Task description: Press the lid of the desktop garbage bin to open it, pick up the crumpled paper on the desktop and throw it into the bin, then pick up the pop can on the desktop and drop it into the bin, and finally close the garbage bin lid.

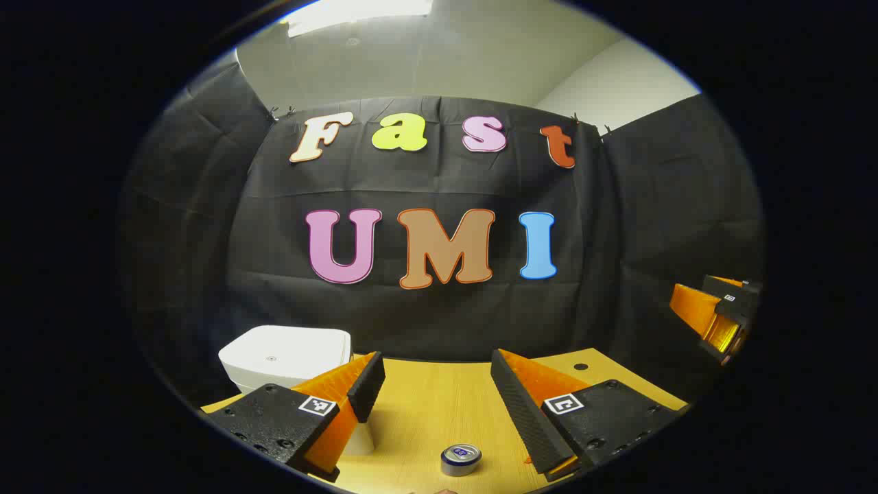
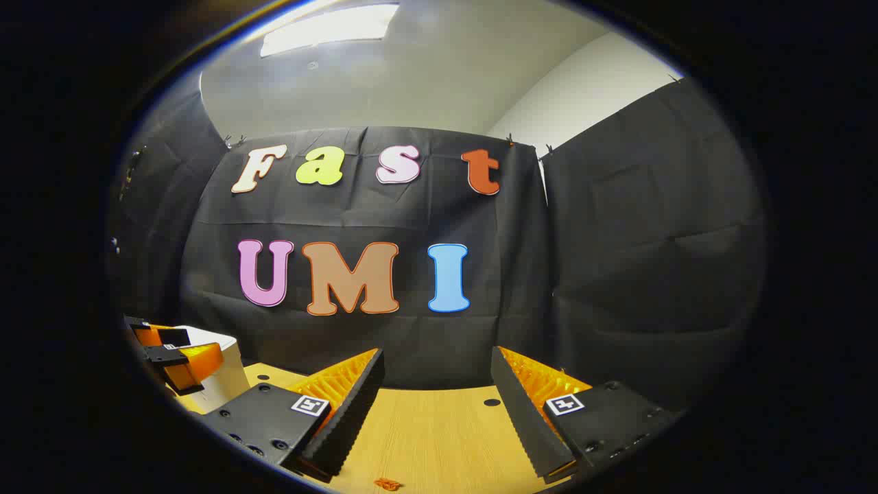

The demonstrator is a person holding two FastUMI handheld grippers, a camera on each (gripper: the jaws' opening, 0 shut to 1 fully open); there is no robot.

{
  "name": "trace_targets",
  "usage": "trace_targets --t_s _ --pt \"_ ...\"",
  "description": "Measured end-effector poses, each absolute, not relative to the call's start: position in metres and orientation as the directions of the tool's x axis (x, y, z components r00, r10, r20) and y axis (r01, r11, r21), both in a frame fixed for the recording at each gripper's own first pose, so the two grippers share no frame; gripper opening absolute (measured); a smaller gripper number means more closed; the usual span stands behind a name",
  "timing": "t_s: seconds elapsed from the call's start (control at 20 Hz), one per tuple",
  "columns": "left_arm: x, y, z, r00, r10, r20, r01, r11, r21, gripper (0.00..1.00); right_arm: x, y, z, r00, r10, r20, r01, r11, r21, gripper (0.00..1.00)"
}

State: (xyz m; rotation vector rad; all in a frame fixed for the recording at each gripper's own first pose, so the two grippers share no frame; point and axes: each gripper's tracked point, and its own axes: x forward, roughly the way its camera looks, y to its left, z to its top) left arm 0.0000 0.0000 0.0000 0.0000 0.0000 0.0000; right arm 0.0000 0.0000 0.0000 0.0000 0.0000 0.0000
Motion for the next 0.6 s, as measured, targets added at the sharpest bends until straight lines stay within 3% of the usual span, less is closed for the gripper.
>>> trace_targets --t_s 0.6 --pt "-0.0016 0.0064 -0.0002 1.000 0.016 0.004 -0.016 1.000 -0.013 0.94 -0.0031 -0.0022 0.0032 1.000 0.007 0.011 -0.007 1.000 -0.006 1.00"
